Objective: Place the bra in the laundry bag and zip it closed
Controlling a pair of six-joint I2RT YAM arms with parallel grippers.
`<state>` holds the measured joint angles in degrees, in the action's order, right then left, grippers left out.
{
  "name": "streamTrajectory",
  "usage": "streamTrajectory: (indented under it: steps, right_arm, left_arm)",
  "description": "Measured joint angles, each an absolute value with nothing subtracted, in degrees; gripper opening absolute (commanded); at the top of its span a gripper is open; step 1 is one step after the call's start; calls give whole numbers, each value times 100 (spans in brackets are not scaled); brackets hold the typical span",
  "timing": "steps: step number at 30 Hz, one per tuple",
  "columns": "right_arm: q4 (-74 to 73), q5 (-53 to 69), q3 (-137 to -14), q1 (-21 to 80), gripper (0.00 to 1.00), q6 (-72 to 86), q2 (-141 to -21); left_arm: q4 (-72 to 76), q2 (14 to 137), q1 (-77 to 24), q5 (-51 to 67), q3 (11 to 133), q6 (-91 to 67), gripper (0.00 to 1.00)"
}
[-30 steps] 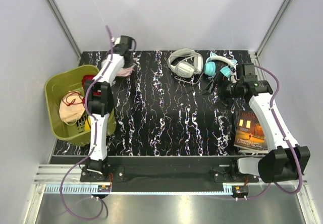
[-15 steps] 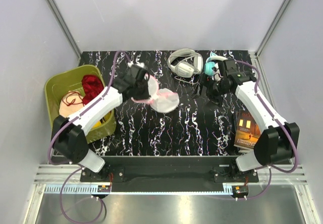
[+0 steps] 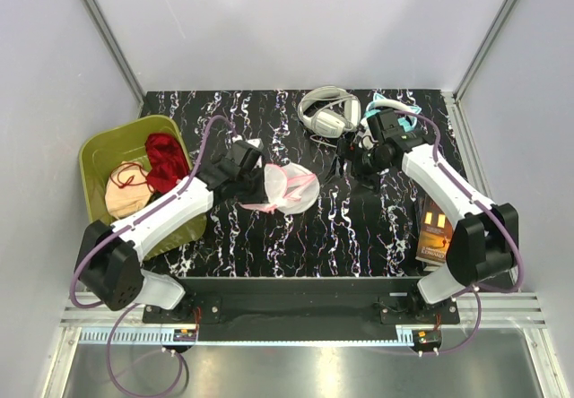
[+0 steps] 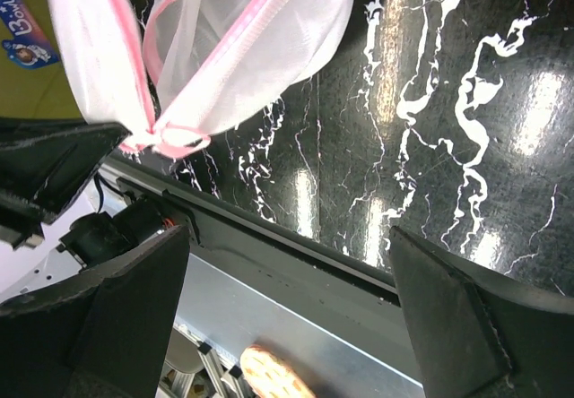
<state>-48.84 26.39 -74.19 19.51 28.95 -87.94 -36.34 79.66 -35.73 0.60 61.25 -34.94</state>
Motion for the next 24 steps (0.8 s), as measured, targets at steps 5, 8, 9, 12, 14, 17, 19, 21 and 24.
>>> streamTrajectory:
  steps: [5, 8, 9, 12, 14, 17, 19, 21, 24]
  right_arm:
    - [-4781, 2613, -7419, 1973, 100, 2923, -8962]
    - [-4770, 2609, -7422, 2001, 100, 2945, -8997]
    - [-4770, 2609, -7419, 2012, 100, 2956, -9002]
    - [-4764, 2602, -7422, 2032, 100, 2958, -9017]
    - [-4759, 2593, -7424, 2036, 100, 2958, -9061]
    - [-4727, 2598, -7435, 2038, 100, 2954, -9188]
    - [-4644, 2604, -7452, 2047, 100, 2930, -9308]
    - [-4543, 2626, -7518, 2075, 100, 2897, -9465]
    - [-4377, 2700, -7684, 2147, 100, 2801, -9719]
  left_arm:
    - [-3544, 7922, -3592, 69, 5907, -3494, 6]
    - [-3542, 7920, -3592, 71, 5872, -3483, 6]
    - [-3527, 7911, -3592, 71, 5872, -3474, 6]
    - [-3498, 7902, -3605, 71, 5874, -3435, 6]
    - [-3498, 7902, -3634, 69, 5874, -3404, 6]
    - [-3514, 7883, -3741, -34, 5881, -3380, 29]
    - [-3590, 7762, -3857, -169, 5878, -3334, 47]
    - [-3669, 7535, -3931, -263, 5876, -3291, 64]
    - [-3771, 6995, -3968, -364, 5867, -3330, 73]
